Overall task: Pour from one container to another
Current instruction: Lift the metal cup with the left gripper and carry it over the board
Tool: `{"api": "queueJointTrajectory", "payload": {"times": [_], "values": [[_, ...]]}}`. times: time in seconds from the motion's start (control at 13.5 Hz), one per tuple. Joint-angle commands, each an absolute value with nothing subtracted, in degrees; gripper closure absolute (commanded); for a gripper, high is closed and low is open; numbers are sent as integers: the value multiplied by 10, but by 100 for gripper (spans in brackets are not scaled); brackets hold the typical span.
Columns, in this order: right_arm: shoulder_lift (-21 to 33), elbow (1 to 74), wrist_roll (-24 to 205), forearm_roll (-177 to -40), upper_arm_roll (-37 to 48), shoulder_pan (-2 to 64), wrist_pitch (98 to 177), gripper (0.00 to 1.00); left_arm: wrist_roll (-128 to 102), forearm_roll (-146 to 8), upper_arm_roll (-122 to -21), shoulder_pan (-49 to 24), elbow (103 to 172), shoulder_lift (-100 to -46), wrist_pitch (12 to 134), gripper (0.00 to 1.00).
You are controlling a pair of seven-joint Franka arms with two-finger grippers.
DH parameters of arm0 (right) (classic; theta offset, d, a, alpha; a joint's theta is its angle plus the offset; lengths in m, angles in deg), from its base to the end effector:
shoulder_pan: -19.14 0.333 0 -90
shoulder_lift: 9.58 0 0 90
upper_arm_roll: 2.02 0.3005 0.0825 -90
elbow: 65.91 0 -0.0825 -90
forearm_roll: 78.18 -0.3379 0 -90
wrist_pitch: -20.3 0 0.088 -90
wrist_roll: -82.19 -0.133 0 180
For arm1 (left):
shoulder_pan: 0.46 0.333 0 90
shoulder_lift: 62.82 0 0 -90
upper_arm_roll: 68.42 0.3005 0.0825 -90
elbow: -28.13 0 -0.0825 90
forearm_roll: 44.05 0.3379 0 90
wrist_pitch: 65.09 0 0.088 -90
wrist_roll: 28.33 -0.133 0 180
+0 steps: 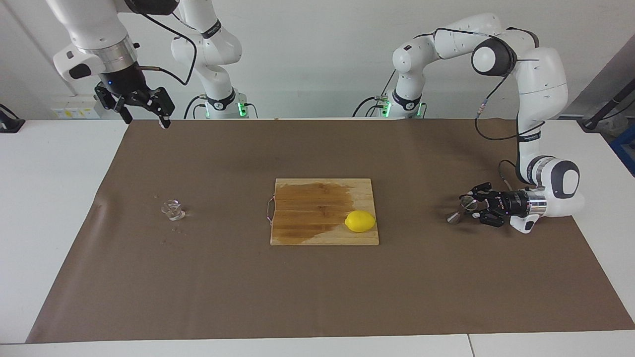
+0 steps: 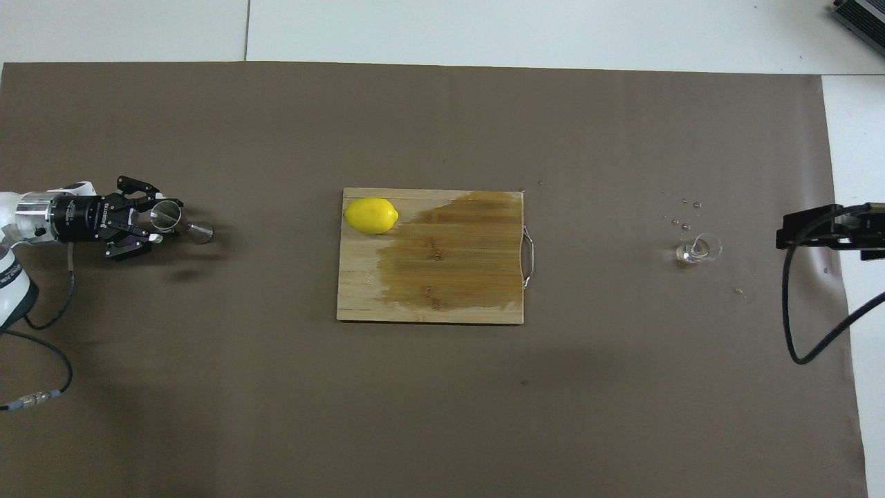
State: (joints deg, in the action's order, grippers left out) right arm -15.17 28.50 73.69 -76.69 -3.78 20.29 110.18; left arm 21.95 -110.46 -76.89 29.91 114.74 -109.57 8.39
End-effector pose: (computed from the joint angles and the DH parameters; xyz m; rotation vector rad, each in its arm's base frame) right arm 0.4794 -0.0093 0.5982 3.1099 -0.2480 0.0312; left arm 0.5808 0.1007 0.2491 1.2059 1.2416 -1.3235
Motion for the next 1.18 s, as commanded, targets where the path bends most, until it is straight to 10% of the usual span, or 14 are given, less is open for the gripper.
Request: {"api": "queueJointTrajectory", "payload": {"times": [0.0, 0.59, 1.11], "values": [[-165, 298, 747, -769, -38, 202, 1100, 0, 219, -1108, -786, 305, 1134, -1105, 86, 70], [-165, 298, 747, -770, -38, 202, 1100, 0, 226, -1253, -770, 188, 1199, -1012, 113, 70], [-165, 298, 748, -769, -38, 202, 1100, 0, 220, -1448, -477, -189, 1318, -932, 138, 72]]}}
